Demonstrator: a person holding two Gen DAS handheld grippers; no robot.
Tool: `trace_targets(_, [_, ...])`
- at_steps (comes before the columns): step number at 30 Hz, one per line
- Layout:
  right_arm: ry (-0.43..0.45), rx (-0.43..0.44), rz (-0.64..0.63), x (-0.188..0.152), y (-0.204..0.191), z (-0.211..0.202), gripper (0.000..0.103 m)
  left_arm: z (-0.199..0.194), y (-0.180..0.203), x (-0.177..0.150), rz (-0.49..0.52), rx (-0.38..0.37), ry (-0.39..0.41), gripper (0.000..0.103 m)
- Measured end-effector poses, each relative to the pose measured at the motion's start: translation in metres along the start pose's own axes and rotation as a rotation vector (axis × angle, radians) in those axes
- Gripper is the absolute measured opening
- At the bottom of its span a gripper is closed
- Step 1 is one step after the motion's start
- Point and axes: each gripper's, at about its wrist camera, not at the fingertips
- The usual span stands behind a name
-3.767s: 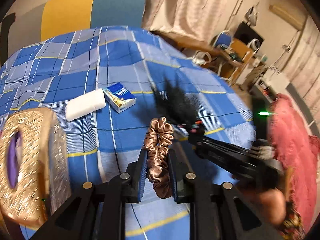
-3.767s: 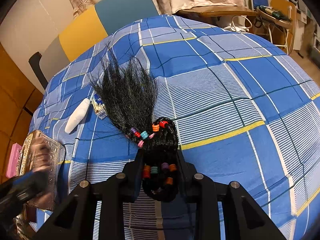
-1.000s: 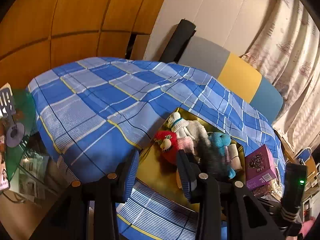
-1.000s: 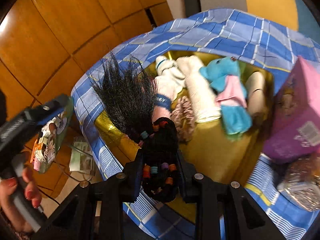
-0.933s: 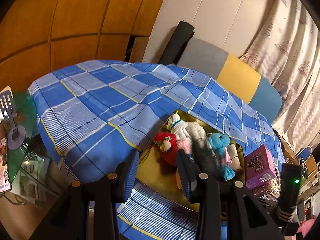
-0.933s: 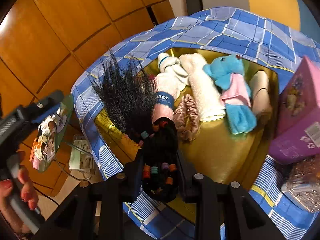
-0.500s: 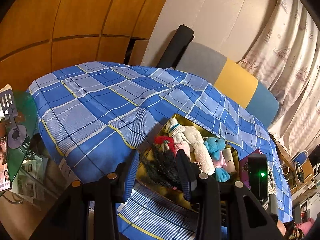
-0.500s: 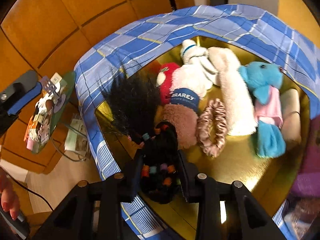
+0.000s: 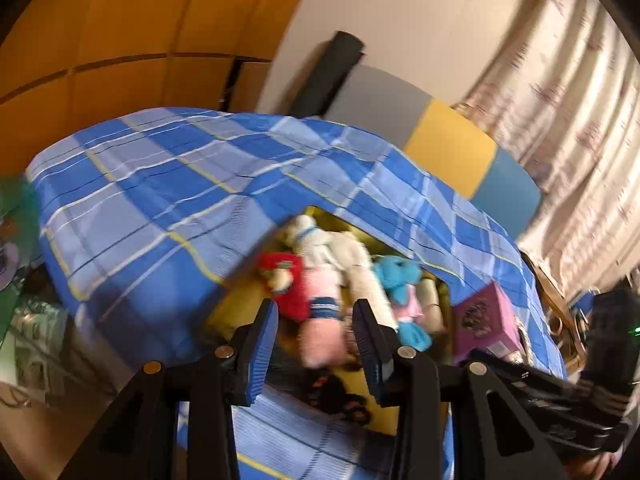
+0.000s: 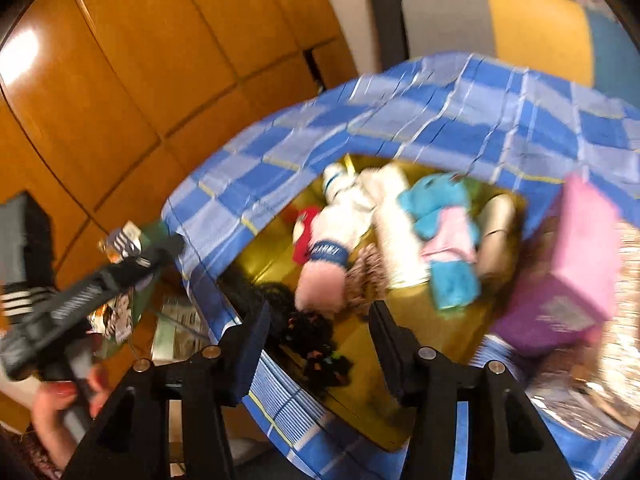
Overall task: Organize soft objects
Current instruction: 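Withdraw both tools from the tray toward the sponge and tissue pack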
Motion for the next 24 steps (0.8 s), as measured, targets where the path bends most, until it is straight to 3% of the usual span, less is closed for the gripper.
trace_targets(8, [0.224, -0.096, 0.139, -0.007, 0.059, -0.100, 0.054, 0.014, 0.071, -0.012, 0.132, -0.115, -0.050, 0.039])
trace_targets(13, [0.341, -0.225, 0.255, -0.022, 0.119, -0.151, 0.061, 0.021, 0.109, -0.026, 0.212, -0.181, -0.095, 0.039])
trace_targets(18, [0.339, -0.359, 0.389, -0.047, 0.189, -0.167, 0.061, 0.026, 0.148, -0.041, 0.285, -0.260, -0.143, 0.039])
trace_targets(22, [0.250, -0.510, 0.435, -0.073, 0.246, -0.155, 0.065, 0.028, 0.177, -0.054, 0.340, -0.338, -0.180, 0.039])
trace_targets(24, [0.191, -0.543, 0.474, -0.086, 0.277, -0.147, 0.066, 0.029, 0.191, -0.061, 0.375, -0.361, -0.197, 0.039])
Point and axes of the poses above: each gripper's, at about its wrist camera, not at the fingertips, and z roughly the way its jaws point, y to its right, x to its top, and after that the axes turned 5 degrees about z, right-handed
